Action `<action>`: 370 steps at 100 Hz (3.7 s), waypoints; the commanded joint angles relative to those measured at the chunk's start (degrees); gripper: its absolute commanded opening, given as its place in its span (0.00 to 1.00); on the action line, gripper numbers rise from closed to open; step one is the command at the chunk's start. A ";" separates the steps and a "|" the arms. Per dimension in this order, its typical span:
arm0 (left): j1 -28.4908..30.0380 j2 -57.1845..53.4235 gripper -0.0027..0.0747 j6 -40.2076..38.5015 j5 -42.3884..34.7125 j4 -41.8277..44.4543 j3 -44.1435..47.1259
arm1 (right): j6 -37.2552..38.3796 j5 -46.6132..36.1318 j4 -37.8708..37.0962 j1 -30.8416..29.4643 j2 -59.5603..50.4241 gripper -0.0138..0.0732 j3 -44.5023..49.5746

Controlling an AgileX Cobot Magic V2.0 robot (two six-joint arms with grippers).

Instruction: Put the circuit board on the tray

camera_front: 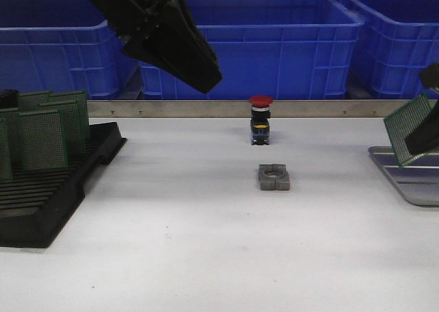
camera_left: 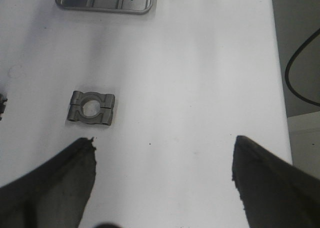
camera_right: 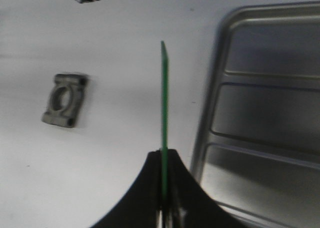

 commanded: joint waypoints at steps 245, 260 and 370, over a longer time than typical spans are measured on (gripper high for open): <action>18.64 4.02 0.08 -0.28 -0.26 28.63 -1.55 | -0.28 -2.09 -16.95 -1.14 -4.93 0.86 -10.78; 18.64 4.02 0.01 -0.28 -0.10 28.38 -1.55 | -0.28 -2.03 -16.89 -1.14 -4.93 0.86 -10.78; 2.51 2.53 0.01 -0.92 13.74 -5.88 -13.29 | -20.57 7.50 -12.23 25.99 -16.00 0.86 -10.58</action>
